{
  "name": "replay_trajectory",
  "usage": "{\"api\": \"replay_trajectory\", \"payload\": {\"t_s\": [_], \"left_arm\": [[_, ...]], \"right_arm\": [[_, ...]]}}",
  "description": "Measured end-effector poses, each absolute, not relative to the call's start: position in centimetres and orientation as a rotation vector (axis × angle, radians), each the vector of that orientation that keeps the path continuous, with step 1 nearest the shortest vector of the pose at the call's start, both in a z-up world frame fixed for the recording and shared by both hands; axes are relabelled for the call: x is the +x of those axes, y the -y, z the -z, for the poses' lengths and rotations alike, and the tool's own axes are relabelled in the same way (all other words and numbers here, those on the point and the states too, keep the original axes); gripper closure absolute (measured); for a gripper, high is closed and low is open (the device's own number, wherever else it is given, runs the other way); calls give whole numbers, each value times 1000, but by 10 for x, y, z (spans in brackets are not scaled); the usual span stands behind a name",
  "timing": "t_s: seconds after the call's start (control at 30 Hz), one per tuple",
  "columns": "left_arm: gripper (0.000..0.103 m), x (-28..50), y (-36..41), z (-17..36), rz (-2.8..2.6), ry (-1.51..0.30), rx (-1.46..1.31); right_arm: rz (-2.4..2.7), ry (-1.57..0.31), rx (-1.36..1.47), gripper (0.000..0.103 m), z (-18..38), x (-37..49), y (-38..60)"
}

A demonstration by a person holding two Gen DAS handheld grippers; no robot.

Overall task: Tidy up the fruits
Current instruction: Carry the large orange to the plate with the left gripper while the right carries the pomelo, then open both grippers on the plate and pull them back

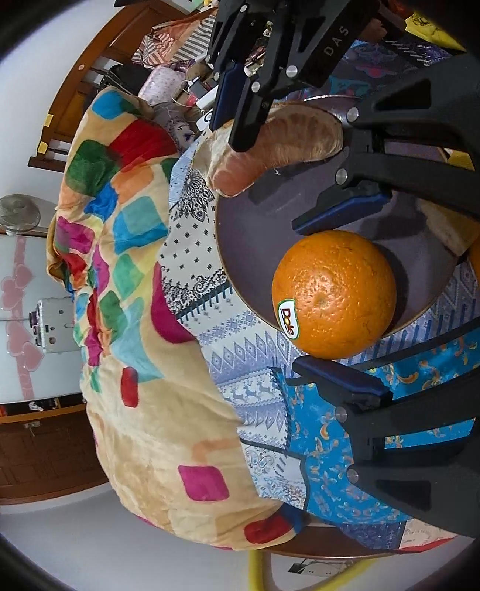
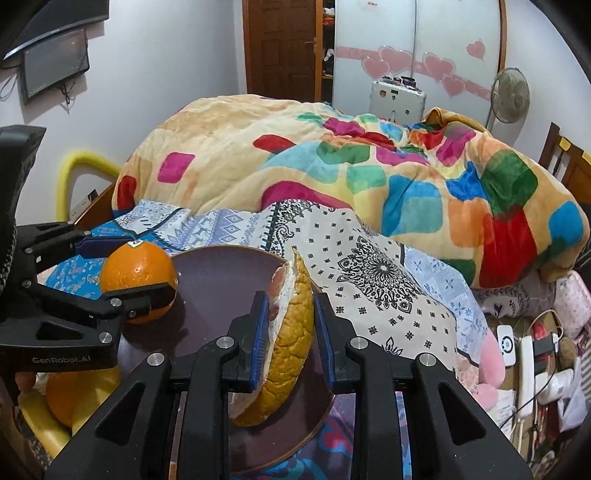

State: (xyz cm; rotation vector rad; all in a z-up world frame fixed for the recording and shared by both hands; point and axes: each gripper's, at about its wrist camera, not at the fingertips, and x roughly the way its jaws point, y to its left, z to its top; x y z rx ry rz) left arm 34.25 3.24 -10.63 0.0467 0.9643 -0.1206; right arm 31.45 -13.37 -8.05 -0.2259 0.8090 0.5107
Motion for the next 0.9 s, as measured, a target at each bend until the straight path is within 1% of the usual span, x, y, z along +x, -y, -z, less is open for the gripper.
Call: {"api": "replay_trajectory", "payload": {"t_s": [0.07, 0.17, 0.33, 0.6, 0.9], "left_arm": [[36, 346, -33, 110, 124, -990, 41], [35, 346, -31, 110, 128, -988, 51], [35, 341, -29, 94, 113, -916, 73], [35, 315, -43, 59, 75, -845, 31], [34, 252, -54, 33, 30, -781, 13]], "right_arm": [[-504, -822, -240, 77, 83, 316, 134], [-517, -864, -256, 77, 92, 317, 132], [-507, -850, -308, 77, 94, 307, 131], [-523, -787, -266, 76, 61, 284, 139], [-545, -726, -253, 74, 33, 236, 144]]}}
